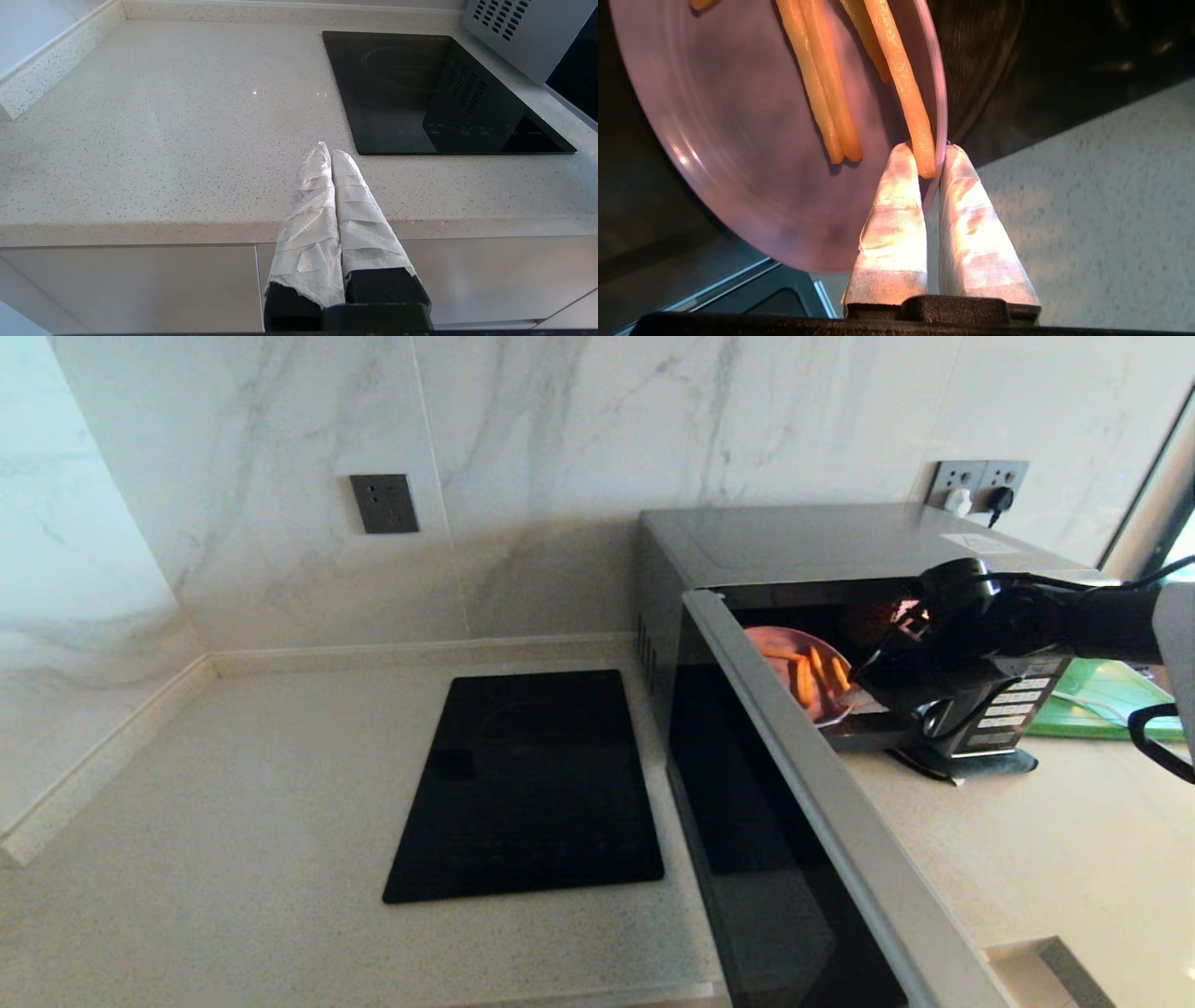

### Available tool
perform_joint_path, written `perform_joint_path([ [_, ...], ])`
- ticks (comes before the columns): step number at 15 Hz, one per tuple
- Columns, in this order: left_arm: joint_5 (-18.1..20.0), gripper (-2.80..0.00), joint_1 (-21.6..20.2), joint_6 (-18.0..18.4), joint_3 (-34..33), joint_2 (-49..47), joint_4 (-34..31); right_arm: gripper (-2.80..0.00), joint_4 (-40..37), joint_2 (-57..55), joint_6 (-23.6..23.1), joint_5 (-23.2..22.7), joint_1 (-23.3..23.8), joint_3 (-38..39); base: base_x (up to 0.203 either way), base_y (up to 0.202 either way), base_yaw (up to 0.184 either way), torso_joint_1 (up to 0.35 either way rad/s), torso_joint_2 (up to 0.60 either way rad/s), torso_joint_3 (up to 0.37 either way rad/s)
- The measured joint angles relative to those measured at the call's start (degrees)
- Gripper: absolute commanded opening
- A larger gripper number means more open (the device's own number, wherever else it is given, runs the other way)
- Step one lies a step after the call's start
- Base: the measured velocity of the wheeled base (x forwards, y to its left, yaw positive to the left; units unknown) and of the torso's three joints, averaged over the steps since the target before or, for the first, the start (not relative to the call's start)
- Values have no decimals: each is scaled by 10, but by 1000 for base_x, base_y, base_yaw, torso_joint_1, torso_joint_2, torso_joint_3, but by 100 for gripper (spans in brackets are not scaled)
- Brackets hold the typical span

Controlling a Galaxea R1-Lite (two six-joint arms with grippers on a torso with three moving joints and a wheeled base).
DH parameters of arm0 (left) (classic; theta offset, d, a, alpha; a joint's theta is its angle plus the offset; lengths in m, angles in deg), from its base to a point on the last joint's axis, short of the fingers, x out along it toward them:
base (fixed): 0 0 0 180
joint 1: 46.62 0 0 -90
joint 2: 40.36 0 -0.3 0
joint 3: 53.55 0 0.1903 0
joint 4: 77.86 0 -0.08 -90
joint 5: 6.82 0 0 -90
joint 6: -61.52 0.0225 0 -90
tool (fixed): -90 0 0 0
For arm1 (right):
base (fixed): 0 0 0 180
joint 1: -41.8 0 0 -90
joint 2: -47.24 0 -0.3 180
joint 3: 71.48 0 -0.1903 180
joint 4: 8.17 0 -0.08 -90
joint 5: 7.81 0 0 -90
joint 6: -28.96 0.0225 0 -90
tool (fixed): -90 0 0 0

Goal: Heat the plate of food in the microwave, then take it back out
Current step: Put the plate in the microwave oven

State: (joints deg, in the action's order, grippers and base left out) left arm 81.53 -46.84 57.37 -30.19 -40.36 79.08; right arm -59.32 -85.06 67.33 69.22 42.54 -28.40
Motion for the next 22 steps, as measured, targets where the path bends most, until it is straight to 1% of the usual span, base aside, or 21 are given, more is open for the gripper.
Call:
perform_joint_path([
  [17,0,-280,0,0,0,0,0,-280,5,-21,1,0,0,0,0,0,0,0,0,0],
  [18,0,-280,0,0,0,0,0,0,5,-21,0,0,0,1,0,0,0,0,0,0],
  [22,0,-280,0,0,0,0,0,0,4,-21,0,9,0,1,0,0,0,0,0,0],
])
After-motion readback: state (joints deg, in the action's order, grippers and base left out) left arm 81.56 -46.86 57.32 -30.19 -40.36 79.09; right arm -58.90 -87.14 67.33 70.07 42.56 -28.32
